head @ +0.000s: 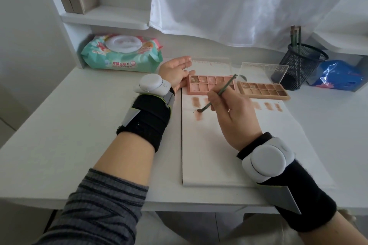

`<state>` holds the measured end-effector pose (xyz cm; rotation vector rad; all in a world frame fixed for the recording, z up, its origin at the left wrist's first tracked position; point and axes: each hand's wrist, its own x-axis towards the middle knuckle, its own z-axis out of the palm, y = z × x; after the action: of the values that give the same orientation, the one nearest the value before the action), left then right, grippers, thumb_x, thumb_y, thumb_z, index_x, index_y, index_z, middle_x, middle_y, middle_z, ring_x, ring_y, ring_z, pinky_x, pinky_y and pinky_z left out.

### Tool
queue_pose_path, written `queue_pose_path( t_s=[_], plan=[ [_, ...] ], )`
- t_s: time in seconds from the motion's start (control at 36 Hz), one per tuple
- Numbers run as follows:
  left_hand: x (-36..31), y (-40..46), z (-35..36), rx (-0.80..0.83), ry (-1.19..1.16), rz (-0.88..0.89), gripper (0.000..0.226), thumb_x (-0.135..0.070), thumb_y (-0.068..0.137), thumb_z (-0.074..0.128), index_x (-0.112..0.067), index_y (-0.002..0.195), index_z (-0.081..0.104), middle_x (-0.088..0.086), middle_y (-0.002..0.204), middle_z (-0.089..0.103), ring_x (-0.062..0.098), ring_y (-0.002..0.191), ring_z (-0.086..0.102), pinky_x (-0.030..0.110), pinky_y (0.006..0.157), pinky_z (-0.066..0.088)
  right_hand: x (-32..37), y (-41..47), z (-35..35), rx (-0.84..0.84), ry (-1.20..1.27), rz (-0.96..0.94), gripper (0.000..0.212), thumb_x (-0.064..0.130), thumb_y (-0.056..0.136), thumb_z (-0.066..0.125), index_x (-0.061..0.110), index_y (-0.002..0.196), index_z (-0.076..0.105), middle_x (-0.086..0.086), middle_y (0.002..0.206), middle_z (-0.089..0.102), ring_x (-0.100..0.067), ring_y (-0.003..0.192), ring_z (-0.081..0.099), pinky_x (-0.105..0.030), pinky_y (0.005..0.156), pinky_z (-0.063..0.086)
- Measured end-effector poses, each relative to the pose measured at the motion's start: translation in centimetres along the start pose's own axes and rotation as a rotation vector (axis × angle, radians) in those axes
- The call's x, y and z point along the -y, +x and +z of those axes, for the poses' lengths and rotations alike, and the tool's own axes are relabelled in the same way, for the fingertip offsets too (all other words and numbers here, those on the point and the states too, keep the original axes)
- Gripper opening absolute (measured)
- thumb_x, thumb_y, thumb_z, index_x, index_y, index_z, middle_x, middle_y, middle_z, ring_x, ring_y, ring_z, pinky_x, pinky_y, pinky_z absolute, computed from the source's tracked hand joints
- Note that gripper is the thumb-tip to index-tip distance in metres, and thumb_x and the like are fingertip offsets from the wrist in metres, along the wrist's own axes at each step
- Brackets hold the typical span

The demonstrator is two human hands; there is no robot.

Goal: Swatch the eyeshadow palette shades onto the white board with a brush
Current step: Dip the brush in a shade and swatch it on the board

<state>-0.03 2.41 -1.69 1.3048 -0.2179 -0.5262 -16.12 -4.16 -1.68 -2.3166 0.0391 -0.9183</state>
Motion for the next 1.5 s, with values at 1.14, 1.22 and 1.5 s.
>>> queue_pose_path(
  t_s=[1.14,1.22,1.5],
  plan=[
    [-0.4,0.1,-0.6,0.109,-0.157,-0.005,0.049,0.021,0.087,0.034,-0.012,0.116,0.057,0.004,0.116,0.056,0.019,0.093,0.062,0.025,0.076,0.05,-1.3,4.2,-1.9,-0.232,0.087,0.172,0.017,0.022,0.093,0.052,0.031,0.08,0.057,0.002,0.067,0.064,-0.021,0.068,0.062,-0.043,0.069,0.052],
    [-0.4,0.1,-0.6,0.108,-0.163,0.006,0.049,0.021,0.087,0.034,-0.011,0.116,0.057,0.004,0.114,0.057,0.017,0.089,0.063,0.025,0.077,0.048,-1.4,3.4,-1.2,-0.205,0.076,0.173,0.015,0.031,0.089,0.046,0.039,0.079,0.053,0.004,0.07,0.065,-0.022,0.072,0.064,-0.047,0.074,0.051],
    [-0.6,-0.2,-0.4,0.113,-0.16,0.027,0.05,0.021,0.087,0.036,-0.006,0.125,0.053,0.009,0.121,0.055,0.025,0.1,0.059,0.025,0.081,0.048,-2.0,3.0,-0.3,-0.116,0.047,0.088,0.019,0.029,0.091,0.049,0.017,0.087,0.064,0.002,0.073,0.067,-0.016,0.071,0.063,-0.04,0.069,0.05]
  ],
)
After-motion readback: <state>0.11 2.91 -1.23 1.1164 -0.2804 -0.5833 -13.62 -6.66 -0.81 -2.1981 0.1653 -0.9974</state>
